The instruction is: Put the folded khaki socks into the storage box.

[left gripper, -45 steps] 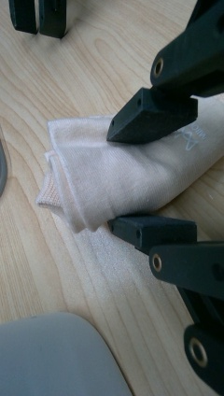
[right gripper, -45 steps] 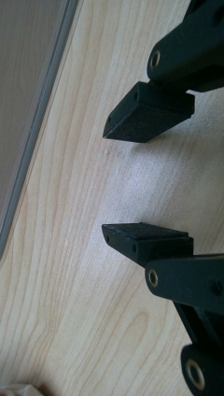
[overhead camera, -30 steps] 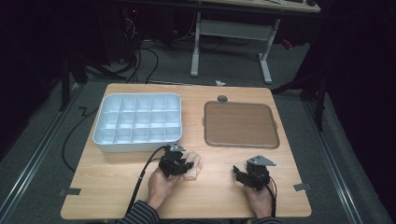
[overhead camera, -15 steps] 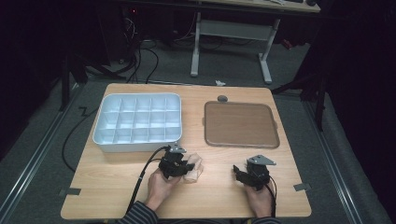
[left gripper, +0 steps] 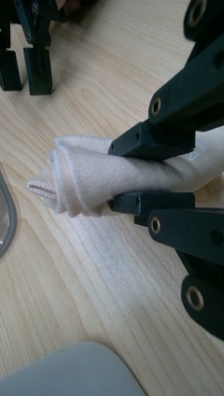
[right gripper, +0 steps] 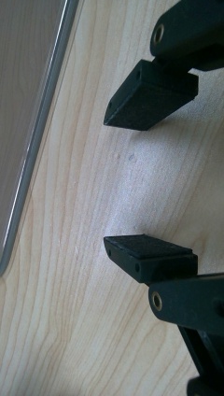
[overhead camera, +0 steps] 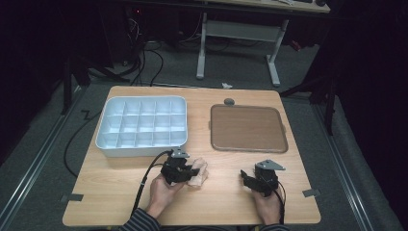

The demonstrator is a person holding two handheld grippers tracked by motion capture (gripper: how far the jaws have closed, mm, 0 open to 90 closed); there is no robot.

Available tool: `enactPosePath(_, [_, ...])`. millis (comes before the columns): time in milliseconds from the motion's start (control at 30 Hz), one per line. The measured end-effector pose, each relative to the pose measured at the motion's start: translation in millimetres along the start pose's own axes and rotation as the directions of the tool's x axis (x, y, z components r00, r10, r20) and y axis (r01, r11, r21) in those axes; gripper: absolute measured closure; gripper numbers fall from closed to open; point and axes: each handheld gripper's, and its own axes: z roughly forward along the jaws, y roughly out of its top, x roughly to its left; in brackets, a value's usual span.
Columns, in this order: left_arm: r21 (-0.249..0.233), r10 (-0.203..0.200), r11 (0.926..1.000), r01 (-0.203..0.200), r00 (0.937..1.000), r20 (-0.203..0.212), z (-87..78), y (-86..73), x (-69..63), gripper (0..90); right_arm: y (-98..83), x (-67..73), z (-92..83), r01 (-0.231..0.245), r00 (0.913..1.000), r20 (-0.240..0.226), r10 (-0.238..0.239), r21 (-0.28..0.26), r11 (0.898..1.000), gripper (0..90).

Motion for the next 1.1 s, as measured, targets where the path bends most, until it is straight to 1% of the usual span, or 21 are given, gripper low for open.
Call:
enactPosePath(67, [-0.003,-0.003,1.0000,0.003,1.0000,0.003,-1.3,0.2,0.2,75.2,0.0,0.4,0.2,0.009,1.0000,0.003,-0.009,0.001,1.000,35.5])
enactPosePath(133, [-0.003,0.003,1.0000,-0.003,1.0000,0.003,-2.6,0.6,0.0,75.2,0.1,0.6,0.3,0.016,0.9999,0.005,-0.016,0.002,1.000,35.2])
enactPosePath(200, [-0.005,0.005,1.0000,-0.005,1.0000,0.003,-3.9,1.2,-0.9,75.2,0.1,0.7,0.3,0.016,0.9999,0.004,-0.016,0.002,1.000,35.0])
enactPosePath(367, [-0.017,0.025,0.9995,-0.025,0.9997,0.003,-10.9,4.4,-2.7,75.2,0.2,1.0,0.4,0.018,0.9998,0.003,-0.018,0.004,1.000,34.3])
enactPosePath(467, [-0.029,0.020,0.9994,-0.020,0.9997,0.011,-14.7,5.0,-2.0,75.2,0.2,1.2,0.5,0.017,0.9998,0.004,-0.017,0.005,1.000,34.5])
enactPosePath(633, [-0.028,0.024,0.9993,-0.024,0.9997,0.004,-18.0,4.9,-0.6,75.2,0.5,1.0,0.7,0.015,0.9999,0.002,-0.015,0.005,1.000,34.8])
enactPosePath(1100, [-0.042,0.022,0.9989,-0.022,0.9997,0.008,-32.6,3.6,3.8,75.1,0.7,0.6,1.0,0.015,0.9999,-0.001,-0.015,0.003,1.000,34.4])
